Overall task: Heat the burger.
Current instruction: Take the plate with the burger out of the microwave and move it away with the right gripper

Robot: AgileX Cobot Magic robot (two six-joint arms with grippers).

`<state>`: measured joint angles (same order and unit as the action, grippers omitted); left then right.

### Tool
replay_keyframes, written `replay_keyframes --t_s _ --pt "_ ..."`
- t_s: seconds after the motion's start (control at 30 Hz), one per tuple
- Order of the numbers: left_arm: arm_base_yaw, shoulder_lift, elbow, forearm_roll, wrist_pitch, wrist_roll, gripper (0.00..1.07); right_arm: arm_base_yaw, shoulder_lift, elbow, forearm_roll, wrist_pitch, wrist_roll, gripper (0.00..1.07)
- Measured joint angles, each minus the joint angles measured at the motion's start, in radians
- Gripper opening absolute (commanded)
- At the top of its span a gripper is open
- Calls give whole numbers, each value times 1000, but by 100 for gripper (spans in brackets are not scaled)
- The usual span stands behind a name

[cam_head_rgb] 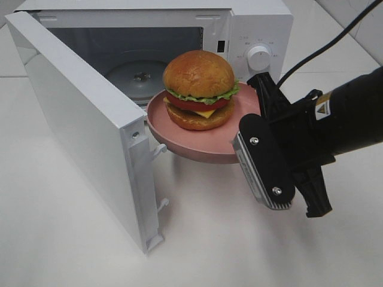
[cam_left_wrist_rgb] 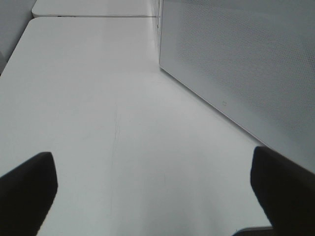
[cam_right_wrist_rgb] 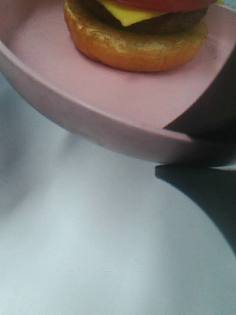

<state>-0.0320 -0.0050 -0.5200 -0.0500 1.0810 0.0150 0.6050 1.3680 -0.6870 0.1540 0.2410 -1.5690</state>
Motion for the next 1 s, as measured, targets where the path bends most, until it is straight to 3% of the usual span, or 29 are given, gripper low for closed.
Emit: replay_keyframes --t_s 0.2,0.4,0.7,1.0 --pt "0 0 0 0 0 0 100 0 -80 62 -11 1 37 0" --pt "0 0 0 0 0 0 100 0 -191 137 -113 41 149 0" --pt "0 0 0 0 0 0 100 0 -353 179 -284 128 373 0" --pt "0 0 0 0 0 0 100 0 -440 200 -366 231 521 0"
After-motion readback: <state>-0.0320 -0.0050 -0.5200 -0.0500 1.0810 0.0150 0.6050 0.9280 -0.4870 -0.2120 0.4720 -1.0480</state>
